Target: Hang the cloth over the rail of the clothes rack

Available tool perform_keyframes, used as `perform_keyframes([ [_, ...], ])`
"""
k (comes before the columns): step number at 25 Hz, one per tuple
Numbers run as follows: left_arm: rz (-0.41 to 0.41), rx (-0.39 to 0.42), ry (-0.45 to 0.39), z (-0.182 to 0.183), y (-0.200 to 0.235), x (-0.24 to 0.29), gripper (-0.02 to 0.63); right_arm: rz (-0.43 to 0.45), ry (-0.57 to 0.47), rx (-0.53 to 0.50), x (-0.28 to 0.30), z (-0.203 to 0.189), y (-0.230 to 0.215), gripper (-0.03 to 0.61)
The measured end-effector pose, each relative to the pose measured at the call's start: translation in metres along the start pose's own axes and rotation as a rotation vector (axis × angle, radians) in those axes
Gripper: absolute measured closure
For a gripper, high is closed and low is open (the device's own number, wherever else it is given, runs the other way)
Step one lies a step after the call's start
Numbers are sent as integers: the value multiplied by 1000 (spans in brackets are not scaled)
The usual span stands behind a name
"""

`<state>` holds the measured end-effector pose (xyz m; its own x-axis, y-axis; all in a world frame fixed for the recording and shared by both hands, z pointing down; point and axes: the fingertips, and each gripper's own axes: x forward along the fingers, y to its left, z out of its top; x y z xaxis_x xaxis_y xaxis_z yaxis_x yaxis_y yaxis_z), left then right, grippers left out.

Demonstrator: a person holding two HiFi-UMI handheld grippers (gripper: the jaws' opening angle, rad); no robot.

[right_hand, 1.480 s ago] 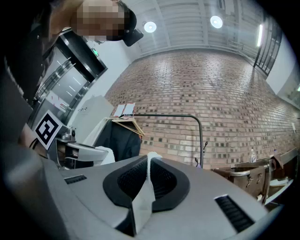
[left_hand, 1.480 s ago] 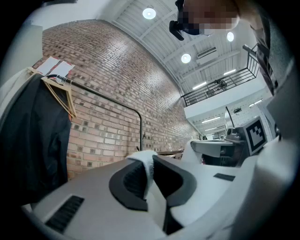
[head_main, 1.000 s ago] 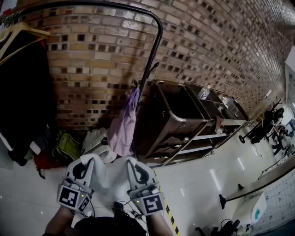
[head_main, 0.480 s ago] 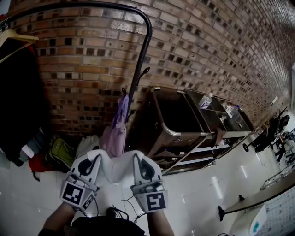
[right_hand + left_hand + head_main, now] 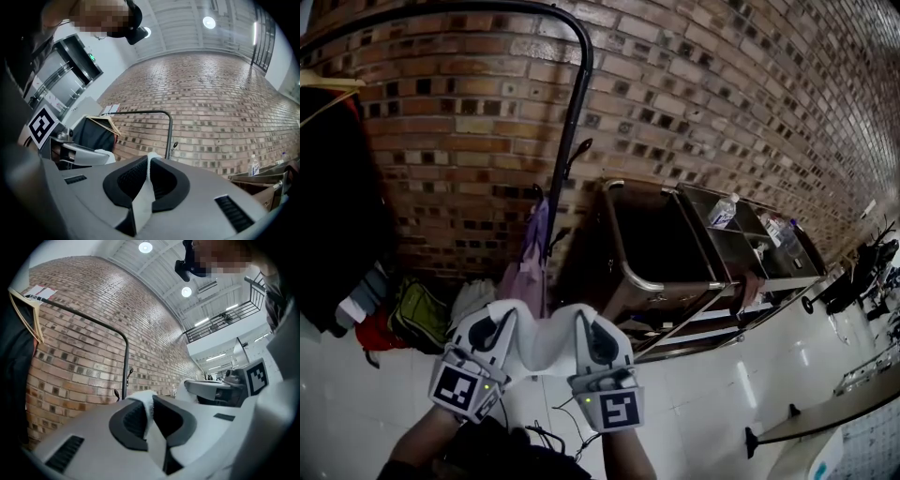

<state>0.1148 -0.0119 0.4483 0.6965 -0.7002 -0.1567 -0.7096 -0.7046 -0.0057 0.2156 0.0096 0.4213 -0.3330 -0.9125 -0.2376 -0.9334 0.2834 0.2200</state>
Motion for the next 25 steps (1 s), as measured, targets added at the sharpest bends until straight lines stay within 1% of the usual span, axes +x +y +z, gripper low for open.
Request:
perform_keyframes([
  [3,-34,-23,11,-2,5,18,572,-25,8,3,13,-5,-12,560],
  [5,-57,-27,3,-2,11,33,572,-43,15,-1,23,-5,-21,560],
  [8,-80,-25,-25,9,22,54,572,-59,16,-21,40,1,-30,560],
  [10,-97,-28,-29,16,28,66,572,-69,18,-42,50,6,-36,560],
  [14,-177,-54,-22,28,31,89,572,-124,22,-79,67,18,-54,560],
  [16,-213,-17,-35,36,31,102,572,-153,10,-95,74,26,-65,560],
  [18,-224,46,-38,42,32,114,572,-175,-1,-103,83,31,-74,560],
  [19,-228,58,-43,44,33,119,572,-183,-1,-104,88,32,-76,560],
  [23,-262,6,-57,51,39,137,572,-207,4,-120,104,35,-81,560],
  [25,-277,8,-63,58,42,148,572,-205,-2,-133,113,38,-87,560],
])
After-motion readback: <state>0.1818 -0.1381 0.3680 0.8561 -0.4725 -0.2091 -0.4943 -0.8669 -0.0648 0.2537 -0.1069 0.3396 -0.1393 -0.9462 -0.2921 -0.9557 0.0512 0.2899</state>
